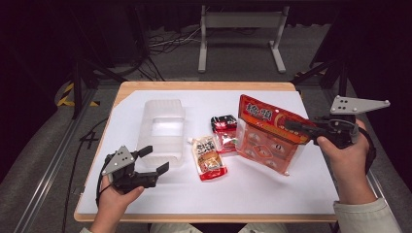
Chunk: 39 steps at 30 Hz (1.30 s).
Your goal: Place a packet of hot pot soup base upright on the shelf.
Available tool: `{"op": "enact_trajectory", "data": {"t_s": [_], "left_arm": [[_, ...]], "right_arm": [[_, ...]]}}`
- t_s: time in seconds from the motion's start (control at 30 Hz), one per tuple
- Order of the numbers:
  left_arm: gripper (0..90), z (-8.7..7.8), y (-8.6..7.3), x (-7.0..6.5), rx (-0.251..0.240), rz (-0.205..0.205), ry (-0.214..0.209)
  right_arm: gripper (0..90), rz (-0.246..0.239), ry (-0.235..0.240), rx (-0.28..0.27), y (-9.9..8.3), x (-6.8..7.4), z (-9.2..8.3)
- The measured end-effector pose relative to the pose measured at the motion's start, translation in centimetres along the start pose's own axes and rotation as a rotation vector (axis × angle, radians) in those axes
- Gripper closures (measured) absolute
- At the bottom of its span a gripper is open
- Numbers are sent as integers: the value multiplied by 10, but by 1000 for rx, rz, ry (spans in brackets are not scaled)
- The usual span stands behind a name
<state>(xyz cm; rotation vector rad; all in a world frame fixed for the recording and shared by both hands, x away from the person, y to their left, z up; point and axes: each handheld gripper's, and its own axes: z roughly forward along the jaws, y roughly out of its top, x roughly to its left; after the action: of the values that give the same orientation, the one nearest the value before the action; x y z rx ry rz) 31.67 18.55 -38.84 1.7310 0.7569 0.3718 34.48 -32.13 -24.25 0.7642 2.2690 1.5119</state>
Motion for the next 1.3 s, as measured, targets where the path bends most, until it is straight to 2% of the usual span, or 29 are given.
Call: {"op": "enact_trajectory", "data": {"t_s": [0.1,0.13,0.2,0.3,0.43,0.5,0.57,0.6,0.73,1.03,1.13,1.2,1.3], "left_arm": [[143,5,6,-4,-9,11,-25],[126,7,7,-4,-8,26,-38],[98,11,10,-5,-7,41,-76],[64,16,14,-5,-12,45,-101],[59,24,18,-6,-17,50,-132],[88,28,21,-7,-21,57,-157],[88,31,23,-8,-27,69,-160],[88,35,26,-10,-35,74,-179],[88,45,32,-13,-53,79,-210],[114,62,40,-15,-80,68,-258],[107,65,41,-14,-82,71,-258],[74,68,42,-13,-104,70,-245],[60,71,43,-13,-127,44,-278]], "right_arm": [[900,-11,8,-8,8,2,2],[900,-17,11,-9,11,3,3],[900,-26,14,-10,16,5,5],[900,-43,27,-11,25,9,9],[900,-61,51,-15,34,14,15],[900,-71,67,-17,38,17,19],[900,-81,87,-20,43,22,23],[900,-86,96,-22,45,24,25],[900,-108,124,-26,51,32,34],[900,-165,189,-59,61,47,52],[900,-172,208,-66,61,49,56],[900,-177,220,-69,61,51,60],[900,-180,231,-67,60,53,65]]}}
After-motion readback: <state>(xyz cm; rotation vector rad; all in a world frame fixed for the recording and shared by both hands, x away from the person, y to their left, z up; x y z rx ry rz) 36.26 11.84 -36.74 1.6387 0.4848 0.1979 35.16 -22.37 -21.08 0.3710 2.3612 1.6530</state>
